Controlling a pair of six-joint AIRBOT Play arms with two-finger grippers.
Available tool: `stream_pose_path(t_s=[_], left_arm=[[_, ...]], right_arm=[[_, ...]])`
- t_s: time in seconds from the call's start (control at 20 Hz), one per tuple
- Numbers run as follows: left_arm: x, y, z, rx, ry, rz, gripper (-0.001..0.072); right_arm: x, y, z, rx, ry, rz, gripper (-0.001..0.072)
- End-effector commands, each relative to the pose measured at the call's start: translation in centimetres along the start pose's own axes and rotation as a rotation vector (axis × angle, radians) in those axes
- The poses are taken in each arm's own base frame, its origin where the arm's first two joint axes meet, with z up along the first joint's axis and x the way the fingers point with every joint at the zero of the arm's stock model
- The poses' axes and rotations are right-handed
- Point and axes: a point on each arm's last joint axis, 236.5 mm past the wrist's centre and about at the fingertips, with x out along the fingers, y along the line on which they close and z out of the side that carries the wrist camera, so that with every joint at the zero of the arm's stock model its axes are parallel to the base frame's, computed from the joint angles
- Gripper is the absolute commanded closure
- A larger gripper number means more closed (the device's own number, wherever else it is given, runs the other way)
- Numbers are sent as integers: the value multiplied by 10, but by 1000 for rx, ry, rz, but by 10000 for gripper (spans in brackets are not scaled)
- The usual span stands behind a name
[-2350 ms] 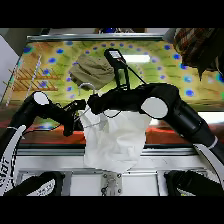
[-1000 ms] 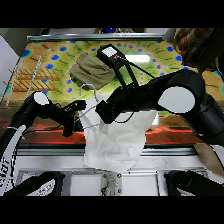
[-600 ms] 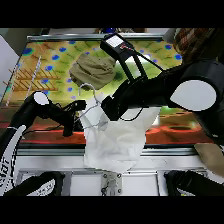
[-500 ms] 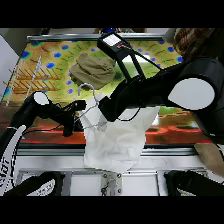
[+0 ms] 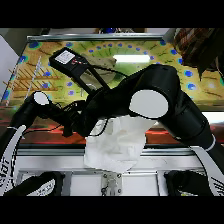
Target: Fold the clothes and pants, and hang the long-sleeved shirts on hangers.
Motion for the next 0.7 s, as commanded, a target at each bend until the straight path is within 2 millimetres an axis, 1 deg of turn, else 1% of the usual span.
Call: stream_pose_path(t_s=[0.0, 0.05, 0.15, 0.3, 0.4, 0.5, 0.55, 0.65], left_arm=[[0, 0, 0, 2, -1, 0, 684], [0, 0, 0, 2, -1, 0, 684], [0, 0, 0, 2, -1, -1, 684], [0, -2, 0, 2, 0, -8, 684], [0, -5, 0, 2, 2, -18, 684], [0, -6, -1, 2, 3, -26, 684], [0, -7, -1, 2, 3, -28, 684], [0, -7, -1, 2, 3, -28, 684]], right_arm=[[-1, 3, 11, -41, -36, 6, 194], [-8, -5, 8, -57, -30, -7, 194], [-28, -25, -2, -76, 0, -39, 194], [-71, -61, -23, -66, 39, -79, 194], [-102, -85, -31, -17, -10, -77, 194], [-131, -108, -44, 44, -91, -47, 194], [-146, -124, -54, 82, -138, -45, 194], [-167, -159, -82, 160, -217, -69, 195]])
